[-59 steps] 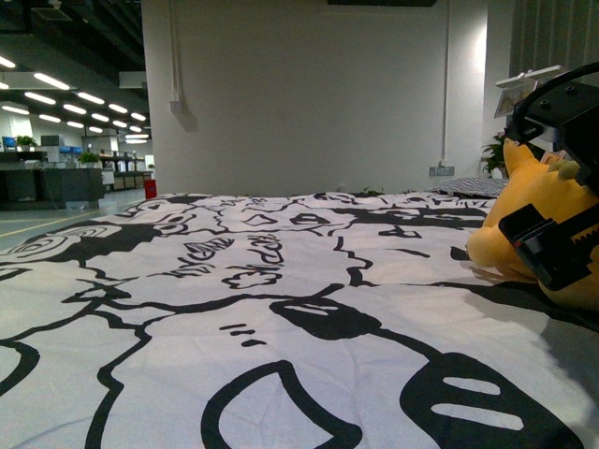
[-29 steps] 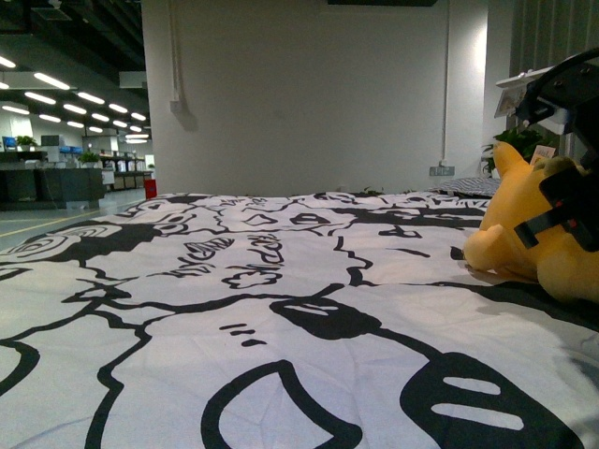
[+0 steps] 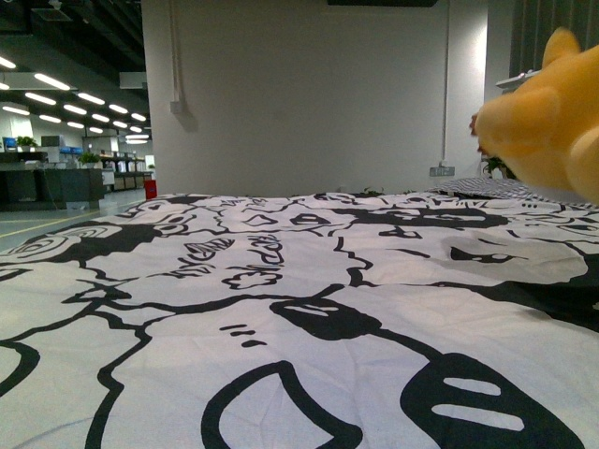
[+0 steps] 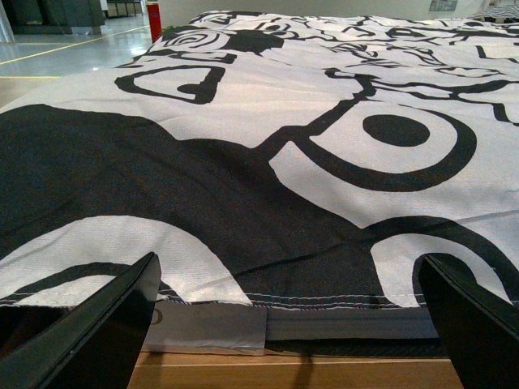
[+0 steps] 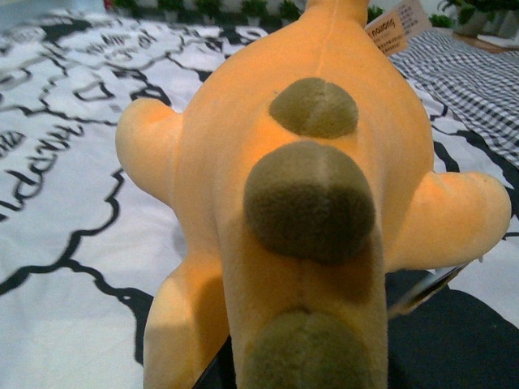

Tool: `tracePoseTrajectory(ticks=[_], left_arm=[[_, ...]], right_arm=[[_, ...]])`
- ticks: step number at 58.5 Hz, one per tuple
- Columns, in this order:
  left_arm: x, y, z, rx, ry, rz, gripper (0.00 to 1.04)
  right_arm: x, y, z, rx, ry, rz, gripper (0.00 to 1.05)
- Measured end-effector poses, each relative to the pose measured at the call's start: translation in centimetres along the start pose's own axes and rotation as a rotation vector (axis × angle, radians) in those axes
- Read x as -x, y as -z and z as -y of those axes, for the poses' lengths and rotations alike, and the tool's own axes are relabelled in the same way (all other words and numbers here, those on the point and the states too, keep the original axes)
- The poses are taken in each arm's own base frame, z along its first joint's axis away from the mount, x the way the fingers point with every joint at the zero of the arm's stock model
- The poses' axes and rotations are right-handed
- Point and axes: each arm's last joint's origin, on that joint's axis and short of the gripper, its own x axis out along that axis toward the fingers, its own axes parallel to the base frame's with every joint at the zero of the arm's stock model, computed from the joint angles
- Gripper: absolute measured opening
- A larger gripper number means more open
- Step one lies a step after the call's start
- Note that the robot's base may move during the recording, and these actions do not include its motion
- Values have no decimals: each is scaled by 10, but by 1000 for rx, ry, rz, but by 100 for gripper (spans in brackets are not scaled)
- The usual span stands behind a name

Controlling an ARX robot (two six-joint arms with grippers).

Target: Put away toys

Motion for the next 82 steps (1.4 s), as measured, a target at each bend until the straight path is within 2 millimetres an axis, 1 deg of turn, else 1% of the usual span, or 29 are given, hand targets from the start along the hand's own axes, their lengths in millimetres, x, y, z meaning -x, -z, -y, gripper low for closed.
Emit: tracePoseTrajectory(ticks=[10,13,20,28,32,38,46,52,60,66,77,82], left_arm=[[0,0,0,0,0,0,98],[0,0,0,0,0,0,98],[0,0,0,0,0,0,98],[0,0,0,0,0,0,98],[0,0,0,0,0,0,98],[0,0,0,0,0,0,98],[0,0,0,0,0,0,98],[0,0,0,0,0,0,98],[0,0,0,0,0,0,98],[0,0,0,0,0,0,98],[0,0,0,0,0,0,98],[0,0,0,0,0,0,98]], right_arm=[[39,5,13,-91,-75,94,7],[52,8,17,-122,-91,114,7],[76,19,22,-177,-91,135,7],[102,34,21,-228,-102,156,7],[112,38,19,-249,-114,169,7],[119,46,13,-272,-130,176,7],[119,58,2,-322,-170,145,7],[122,65,-13,-342,-215,120,7],[129,65,-33,-347,-295,120,7],[133,64,-44,-350,-346,121,7],[137,68,-55,-343,-372,111,7],[137,71,-56,-340,-351,87,7]])
